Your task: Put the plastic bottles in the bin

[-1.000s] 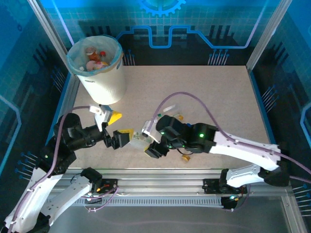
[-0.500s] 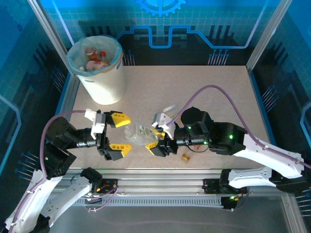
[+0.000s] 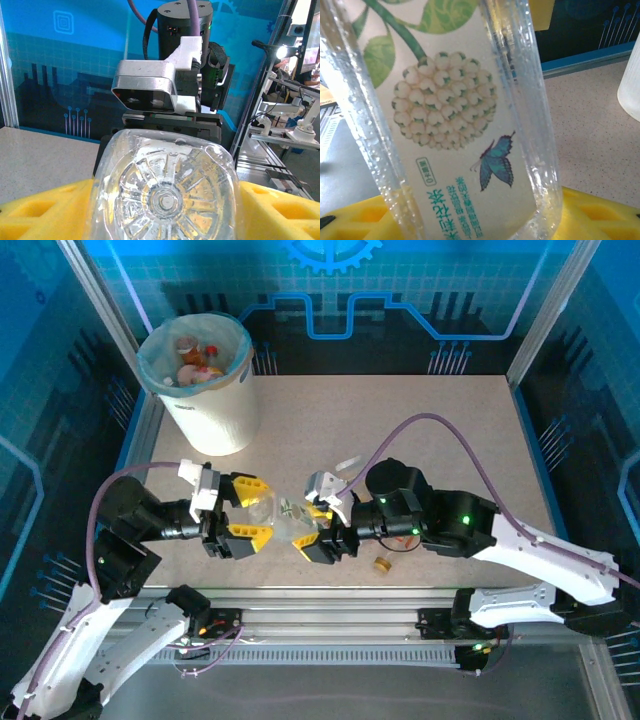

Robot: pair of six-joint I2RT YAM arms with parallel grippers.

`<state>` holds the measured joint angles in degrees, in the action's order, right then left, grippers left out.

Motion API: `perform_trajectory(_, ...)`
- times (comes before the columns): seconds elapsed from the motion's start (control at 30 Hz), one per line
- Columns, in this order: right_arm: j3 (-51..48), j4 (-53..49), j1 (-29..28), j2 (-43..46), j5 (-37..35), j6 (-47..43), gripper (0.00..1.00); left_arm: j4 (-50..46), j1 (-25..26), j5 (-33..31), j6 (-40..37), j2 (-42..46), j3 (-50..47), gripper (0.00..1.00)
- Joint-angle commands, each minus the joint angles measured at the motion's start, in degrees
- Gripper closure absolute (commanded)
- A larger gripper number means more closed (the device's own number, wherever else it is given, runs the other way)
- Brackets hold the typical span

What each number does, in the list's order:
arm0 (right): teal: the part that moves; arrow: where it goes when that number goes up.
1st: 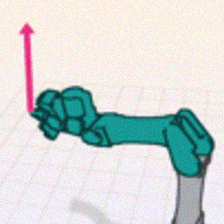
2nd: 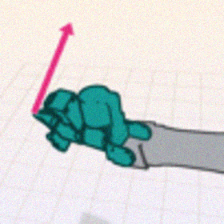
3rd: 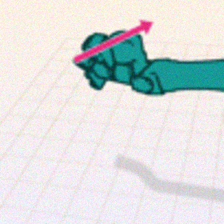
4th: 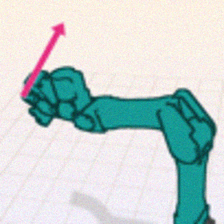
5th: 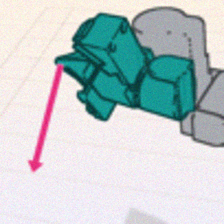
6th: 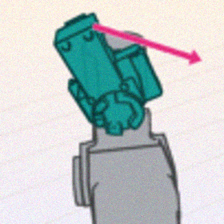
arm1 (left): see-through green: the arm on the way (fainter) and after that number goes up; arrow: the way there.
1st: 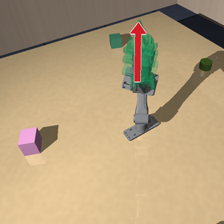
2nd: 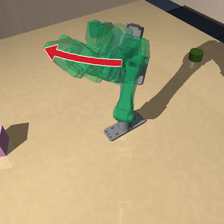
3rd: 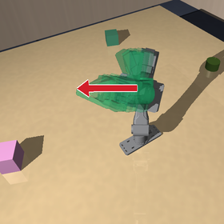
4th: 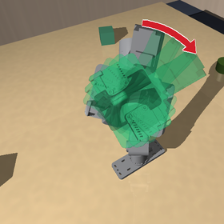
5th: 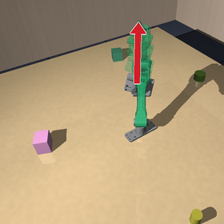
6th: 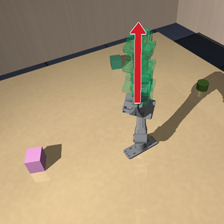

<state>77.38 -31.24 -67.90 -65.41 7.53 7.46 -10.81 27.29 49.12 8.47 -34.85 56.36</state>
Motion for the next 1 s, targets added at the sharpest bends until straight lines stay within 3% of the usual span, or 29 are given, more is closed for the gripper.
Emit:
perform_trajectory(0.0, 3.12, 1.82, 0.27, -0.51, -1.23, -1.02, 0.33, -1.76, 0.24, -4.05, -2.51, -0.84, 2.15, 0.36)
perform_trajectory(0.1, 4.96, 1.23, 0.31, -0.83, -6.01, -1.05, 0.2, -3.57, 0.31, -15.98, -1.14, -1.62, 5.95, 0.45)
perform_trajectory(0.17, 6.28, 1.2, 0.57, -0.94, -8.13, -1.45, 0.08, -5.0, 0.3, -21.38, -1.08, -3.11, 9.05, 0.42)
perform_trajectory(0.23, 8.02, 1.31, 0.96, -1.04, -10.28, -2.57, 0.02, -5.9, 0.25, -25.7, -1.25, -4.97, 11.92, 0.42)
perform_trajectory(0.33, 10.56, 1.69, 1.82, -1.29, -13.99, -4.48, 0.0, -7.59, 0.27, -34.34, -1.77, -8.41, 17.04, 0.44)
perform_trajectory(0.43, 13.22, 1.69, 3.72, -2.4, -17.53, -6.35, 0.0, -11.25, 0.17, -47.65, -3.57, -13.37, 23.5, 0.47)
perform_trajectory(0.53, 15.92, 1.05, 7.32, -4.73, -17.27, -6.51, 0.0, -14.45, -0.42, -58.27, -7.19, -19.9, 30.52, 0.51)
perform_trajectory(0.63, 18.91, 0.41, 11.6, -8.05, -14.13, -5.82, 0.0, -17.26, -4.27, -60.18, -9.67, -27.46, 38.14, 0.52)
perform_trajectory(0.77, 23.43, -0.98, 16.08, -14.09, -9.03, -6.45, 0.0, -19.91, -14.99, -57.98, -7.94, -37.72, 47.2, 0.52)
perform_trajectory(0.97, 30.93, -3.59, 18.8, -23.4, -3.82, -10.21, 0.01, -14.1, -25.55, -55.48, -7.59, -53.05, 55.89, 0.54)
